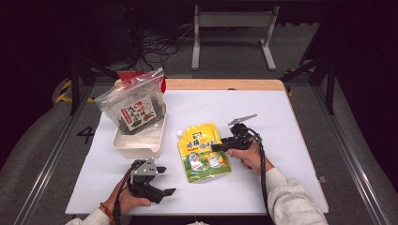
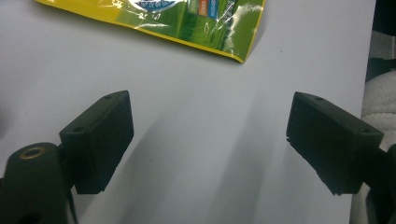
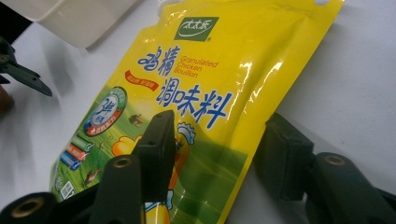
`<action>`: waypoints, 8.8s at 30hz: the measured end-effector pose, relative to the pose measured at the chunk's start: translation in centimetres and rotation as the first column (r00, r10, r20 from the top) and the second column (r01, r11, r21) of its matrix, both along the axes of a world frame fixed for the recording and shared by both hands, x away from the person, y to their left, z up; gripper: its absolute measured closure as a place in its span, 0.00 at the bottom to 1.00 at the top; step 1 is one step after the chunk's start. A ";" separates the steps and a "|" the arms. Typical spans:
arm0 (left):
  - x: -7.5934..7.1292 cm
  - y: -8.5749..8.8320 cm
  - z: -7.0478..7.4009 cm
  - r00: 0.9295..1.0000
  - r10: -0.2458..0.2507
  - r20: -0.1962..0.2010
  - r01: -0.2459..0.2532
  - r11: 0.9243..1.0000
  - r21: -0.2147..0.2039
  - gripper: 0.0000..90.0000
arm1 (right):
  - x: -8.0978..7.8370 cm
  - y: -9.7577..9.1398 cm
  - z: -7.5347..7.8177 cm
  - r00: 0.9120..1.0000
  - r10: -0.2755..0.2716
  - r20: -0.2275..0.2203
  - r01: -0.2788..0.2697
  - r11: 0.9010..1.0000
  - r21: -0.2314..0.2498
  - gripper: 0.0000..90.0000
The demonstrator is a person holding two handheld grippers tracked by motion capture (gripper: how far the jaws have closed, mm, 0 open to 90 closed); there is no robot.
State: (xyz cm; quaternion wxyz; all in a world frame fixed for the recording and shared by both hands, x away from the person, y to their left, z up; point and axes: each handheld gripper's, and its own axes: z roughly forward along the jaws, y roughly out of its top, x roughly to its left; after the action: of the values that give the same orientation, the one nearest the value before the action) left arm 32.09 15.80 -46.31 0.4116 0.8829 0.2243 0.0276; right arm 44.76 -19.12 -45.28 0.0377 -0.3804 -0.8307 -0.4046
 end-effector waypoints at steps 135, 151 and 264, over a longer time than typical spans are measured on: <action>3.3 9.0 12.6 0.898 0.163 0.408 -0.074 0.971 -0.227 0.88 | -8.0 -5.2 3.8 0.888 0.050 0.458 -0.080 0.996 0.046 0.38; 5.2 12.2 10.3 0.934 0.108 0.340 -0.057 0.986 -0.159 0.88 | -7.7 -4.8 3.2 0.897 0.064 0.438 -0.081 0.996 0.020 0.37; 1.2 13.9 7.5 0.822 0.436 0.367 -0.385 0.900 -0.206 0.31 | -7.7 -4.6 3.3 0.900 0.095 0.424 -0.077 0.995 -0.058 0.35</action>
State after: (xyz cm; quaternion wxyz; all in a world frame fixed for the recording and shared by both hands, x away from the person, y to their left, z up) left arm 33.31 29.69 -38.81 0.4867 0.7616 0.3205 0.2835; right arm 37.07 -23.73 -41.99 -0.1347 -0.2464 -0.8427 -0.4593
